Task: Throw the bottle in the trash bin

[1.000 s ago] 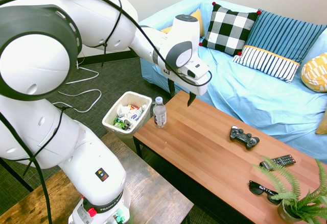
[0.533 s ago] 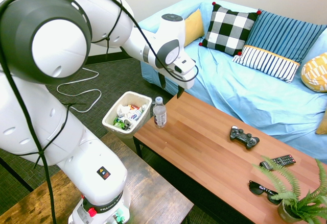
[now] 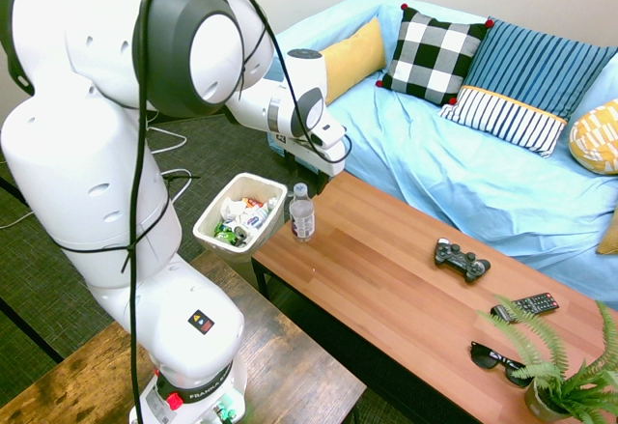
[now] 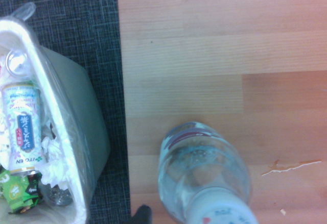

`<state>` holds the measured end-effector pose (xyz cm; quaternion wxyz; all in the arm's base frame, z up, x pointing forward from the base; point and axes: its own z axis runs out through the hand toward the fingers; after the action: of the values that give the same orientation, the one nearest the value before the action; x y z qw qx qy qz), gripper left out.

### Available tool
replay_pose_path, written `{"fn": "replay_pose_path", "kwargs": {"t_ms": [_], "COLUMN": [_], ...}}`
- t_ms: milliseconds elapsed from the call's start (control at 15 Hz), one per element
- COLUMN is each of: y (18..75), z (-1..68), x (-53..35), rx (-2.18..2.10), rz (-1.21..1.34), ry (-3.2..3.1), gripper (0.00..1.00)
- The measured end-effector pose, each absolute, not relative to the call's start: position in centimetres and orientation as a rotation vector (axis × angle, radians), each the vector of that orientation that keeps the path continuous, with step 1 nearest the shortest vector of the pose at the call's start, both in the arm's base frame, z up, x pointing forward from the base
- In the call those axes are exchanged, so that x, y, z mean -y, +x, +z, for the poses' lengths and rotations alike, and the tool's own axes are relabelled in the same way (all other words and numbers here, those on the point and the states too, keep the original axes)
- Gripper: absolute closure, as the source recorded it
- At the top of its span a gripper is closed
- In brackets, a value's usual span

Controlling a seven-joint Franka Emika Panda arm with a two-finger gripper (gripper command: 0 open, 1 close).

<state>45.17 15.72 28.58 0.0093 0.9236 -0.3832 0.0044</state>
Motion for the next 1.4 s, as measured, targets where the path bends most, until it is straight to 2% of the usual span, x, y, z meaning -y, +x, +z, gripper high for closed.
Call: {"fn": "replay_pose_path", "kwargs": {"t_ms": [333,400,1400], "y": [45.2,45.4,45.9], "z": [26.1,25.7,24.7], "x": [-16.7,-16.7,-16.8], "rx": [1.183,1.187,1.215], "rz": [-0.016,-0.023,-0.076], "ry": [2.844,2.838,2.795], "gripper": [0.0,1.0,1.0]}}
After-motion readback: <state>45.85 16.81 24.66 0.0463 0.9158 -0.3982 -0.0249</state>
